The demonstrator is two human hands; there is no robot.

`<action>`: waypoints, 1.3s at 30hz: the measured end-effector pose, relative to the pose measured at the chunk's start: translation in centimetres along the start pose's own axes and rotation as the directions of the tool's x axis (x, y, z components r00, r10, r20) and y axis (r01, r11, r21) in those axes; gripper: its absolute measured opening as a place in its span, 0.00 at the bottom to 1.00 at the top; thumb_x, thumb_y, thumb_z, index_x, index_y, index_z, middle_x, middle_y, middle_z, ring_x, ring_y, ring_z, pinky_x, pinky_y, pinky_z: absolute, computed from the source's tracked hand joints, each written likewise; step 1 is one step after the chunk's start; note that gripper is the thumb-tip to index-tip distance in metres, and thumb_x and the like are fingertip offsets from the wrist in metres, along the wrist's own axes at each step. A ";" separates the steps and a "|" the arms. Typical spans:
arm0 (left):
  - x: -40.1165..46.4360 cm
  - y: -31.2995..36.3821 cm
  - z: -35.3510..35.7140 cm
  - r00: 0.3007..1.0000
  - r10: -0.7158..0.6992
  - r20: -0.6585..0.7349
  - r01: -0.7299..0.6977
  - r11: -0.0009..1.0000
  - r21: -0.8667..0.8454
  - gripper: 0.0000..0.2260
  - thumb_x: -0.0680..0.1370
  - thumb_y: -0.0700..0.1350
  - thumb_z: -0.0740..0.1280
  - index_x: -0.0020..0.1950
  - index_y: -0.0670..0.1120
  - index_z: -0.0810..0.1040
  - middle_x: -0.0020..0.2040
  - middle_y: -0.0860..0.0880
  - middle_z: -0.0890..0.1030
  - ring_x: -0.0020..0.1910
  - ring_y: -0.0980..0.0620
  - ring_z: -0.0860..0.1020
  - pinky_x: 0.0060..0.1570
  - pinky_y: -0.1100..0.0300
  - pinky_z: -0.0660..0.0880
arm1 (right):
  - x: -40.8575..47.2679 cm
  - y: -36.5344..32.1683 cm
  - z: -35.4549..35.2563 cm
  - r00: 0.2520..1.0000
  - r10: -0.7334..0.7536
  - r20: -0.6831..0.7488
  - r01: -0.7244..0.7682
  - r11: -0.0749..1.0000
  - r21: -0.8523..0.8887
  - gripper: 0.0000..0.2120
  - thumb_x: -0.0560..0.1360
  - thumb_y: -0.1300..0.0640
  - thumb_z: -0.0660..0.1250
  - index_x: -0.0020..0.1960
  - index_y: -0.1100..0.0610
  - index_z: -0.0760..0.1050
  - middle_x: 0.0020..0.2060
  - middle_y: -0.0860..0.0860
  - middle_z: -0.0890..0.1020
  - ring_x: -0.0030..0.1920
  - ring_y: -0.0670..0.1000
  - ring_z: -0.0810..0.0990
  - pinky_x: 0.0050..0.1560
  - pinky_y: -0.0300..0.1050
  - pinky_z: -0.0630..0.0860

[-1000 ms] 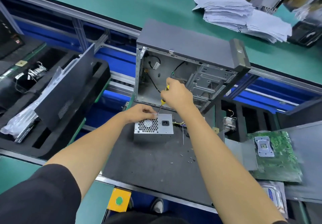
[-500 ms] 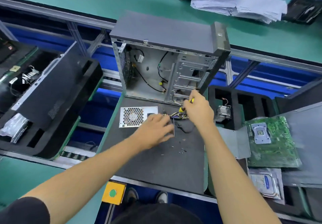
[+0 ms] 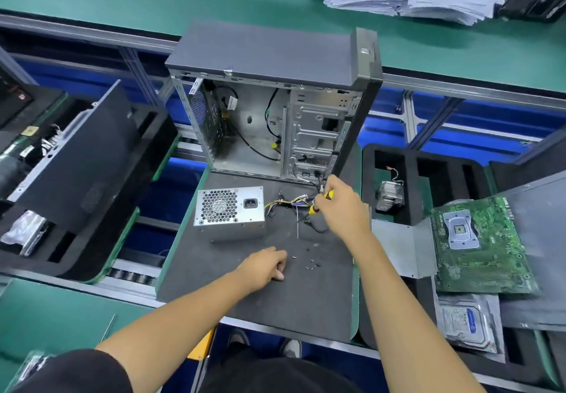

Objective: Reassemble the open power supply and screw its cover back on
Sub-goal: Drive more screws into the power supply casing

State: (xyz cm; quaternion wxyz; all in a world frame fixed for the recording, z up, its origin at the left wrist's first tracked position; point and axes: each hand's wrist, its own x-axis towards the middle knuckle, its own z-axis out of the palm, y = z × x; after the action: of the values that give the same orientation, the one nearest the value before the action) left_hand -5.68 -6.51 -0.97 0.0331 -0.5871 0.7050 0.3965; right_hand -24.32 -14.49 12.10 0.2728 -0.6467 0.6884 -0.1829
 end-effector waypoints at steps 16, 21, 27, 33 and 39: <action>-8.4 -0.4 -8.1 0.716 -0.164 -0.678 -0.444 0.642 -0.625 0.11 0.80 0.39 0.70 0.47 0.56 0.82 0.46 0.50 0.86 0.50 0.49 0.86 0.54 0.57 0.82 | -0.7 -10.7 -4.1 0.924 -0.337 0.179 0.260 0.900 0.351 0.06 0.65 0.54 0.65 0.38 0.52 0.67 0.27 0.44 0.76 0.39 0.62 0.83 0.44 0.64 0.77; -9.2 -2.6 -9.4 0.735 -0.152 -0.661 -0.465 0.596 -0.654 0.04 0.78 0.48 0.69 0.50 0.57 0.82 0.47 0.48 0.87 0.50 0.46 0.86 0.51 0.58 0.81 | -0.9 -13.3 -2.8 0.922 -0.355 0.155 0.311 0.917 0.250 0.05 0.66 0.55 0.64 0.41 0.52 0.68 0.30 0.41 0.79 0.40 0.53 0.83 0.44 0.57 0.76; -9.1 -4.3 -11.2 0.747 -0.130 -0.652 -0.465 0.599 -0.652 0.03 0.75 0.51 0.70 0.47 0.59 0.82 0.45 0.50 0.87 0.48 0.48 0.86 0.50 0.63 0.80 | -0.9 -16.4 -1.7 0.922 -0.356 0.154 0.341 0.933 0.114 0.03 0.68 0.55 0.61 0.41 0.51 0.67 0.33 0.39 0.83 0.43 0.51 0.80 0.44 0.49 0.73; -8.6 -5.1 -12.5 0.790 -0.053 -0.611 -0.448 0.631 -0.633 0.01 0.76 0.53 0.69 0.47 0.58 0.79 0.45 0.51 0.87 0.49 0.49 0.86 0.53 0.57 0.82 | -0.6 -17.7 -0.9 0.932 -0.330 0.149 0.315 0.942 0.119 0.04 0.67 0.53 0.60 0.41 0.50 0.67 0.35 0.45 0.84 0.42 0.56 0.79 0.43 0.51 0.75; -7.3 -5.6 -13.4 0.829 0.001 -0.559 -0.400 0.699 -0.593 0.08 0.77 0.49 0.72 0.53 0.59 0.78 0.46 0.55 0.87 0.52 0.52 0.85 0.58 0.48 0.79 | -0.1 -17.8 0.0 0.936 -0.330 0.122 0.330 0.944 0.018 0.05 0.69 0.54 0.62 0.41 0.50 0.66 0.34 0.44 0.83 0.39 0.54 0.77 0.41 0.49 0.74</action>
State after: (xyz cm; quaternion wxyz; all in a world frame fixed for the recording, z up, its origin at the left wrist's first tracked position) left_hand 6.97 -8.63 9.07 -0.4233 -0.5562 0.5502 0.4569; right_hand -10.27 -16.16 22.88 0.2792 -0.7633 0.5524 -0.1850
